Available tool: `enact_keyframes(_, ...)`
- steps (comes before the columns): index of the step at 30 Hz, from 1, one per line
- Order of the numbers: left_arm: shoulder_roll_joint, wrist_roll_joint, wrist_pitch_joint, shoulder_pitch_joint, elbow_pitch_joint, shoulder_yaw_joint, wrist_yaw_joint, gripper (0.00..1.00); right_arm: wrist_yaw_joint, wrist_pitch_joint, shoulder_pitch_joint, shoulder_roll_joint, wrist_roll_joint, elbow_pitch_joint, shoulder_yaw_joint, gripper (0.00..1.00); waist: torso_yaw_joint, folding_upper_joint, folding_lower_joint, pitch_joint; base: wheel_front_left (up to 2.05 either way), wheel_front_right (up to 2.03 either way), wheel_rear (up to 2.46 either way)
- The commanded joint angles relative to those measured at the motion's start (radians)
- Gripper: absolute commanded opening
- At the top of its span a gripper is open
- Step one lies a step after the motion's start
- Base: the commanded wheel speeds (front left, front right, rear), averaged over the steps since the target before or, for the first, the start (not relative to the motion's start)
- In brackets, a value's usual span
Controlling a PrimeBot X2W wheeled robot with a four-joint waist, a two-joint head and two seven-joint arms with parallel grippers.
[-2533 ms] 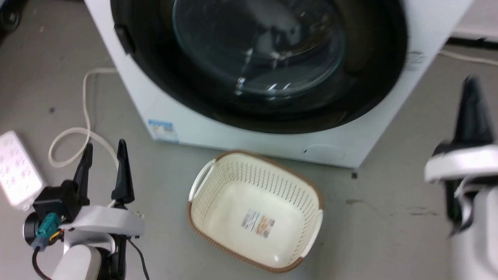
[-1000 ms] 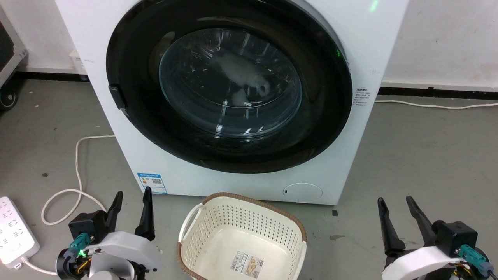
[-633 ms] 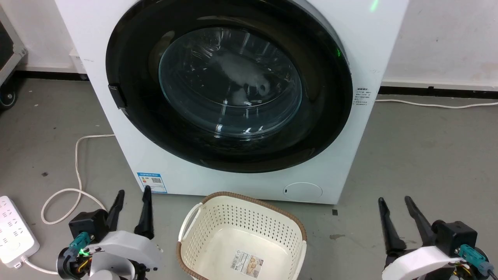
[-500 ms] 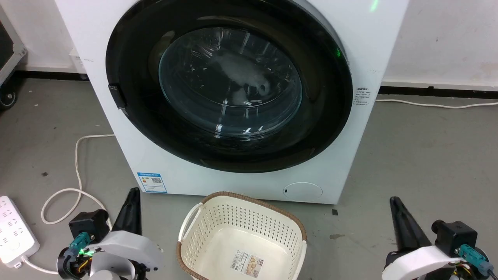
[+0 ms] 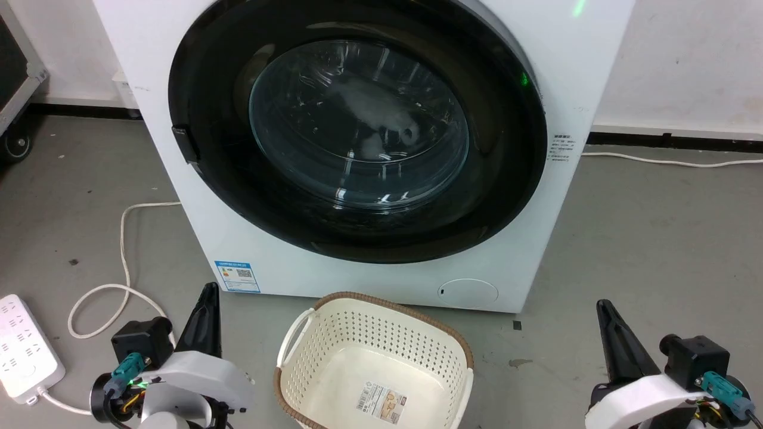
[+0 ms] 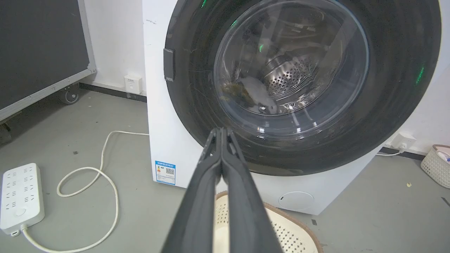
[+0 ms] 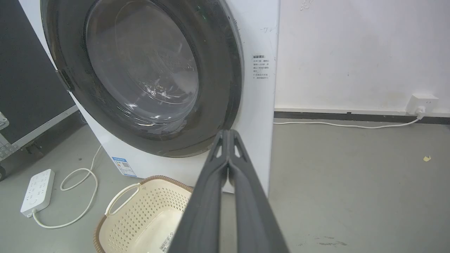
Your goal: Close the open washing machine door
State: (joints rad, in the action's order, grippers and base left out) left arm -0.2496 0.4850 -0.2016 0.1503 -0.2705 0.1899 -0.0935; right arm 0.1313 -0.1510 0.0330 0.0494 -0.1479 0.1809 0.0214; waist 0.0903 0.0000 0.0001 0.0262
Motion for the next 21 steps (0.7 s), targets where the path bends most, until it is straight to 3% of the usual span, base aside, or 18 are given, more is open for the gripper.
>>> enact_keyframes(1, 0.008, -0.016, 0.008, -0.016, 0.01, -0.007, 0.005, 0.0, 0.0, 0.004, -0.004, 0.0, 0.011, -0.011, -0.002, 0.0, -0.001, 0.0, 0.0, 0.0, 0.0, 0.0, 0.0)
enact_keyframes(21, 0.047, -0.111, 0.047, -0.043, 0.063, -0.044, 0.023, 0.0, 0.0, 0.034, -0.01, 0.0, 0.038, -0.045, -0.006, 0.0, -0.019, 0.0, 0.0, -0.006, 0.0, 0.0, 0.0)
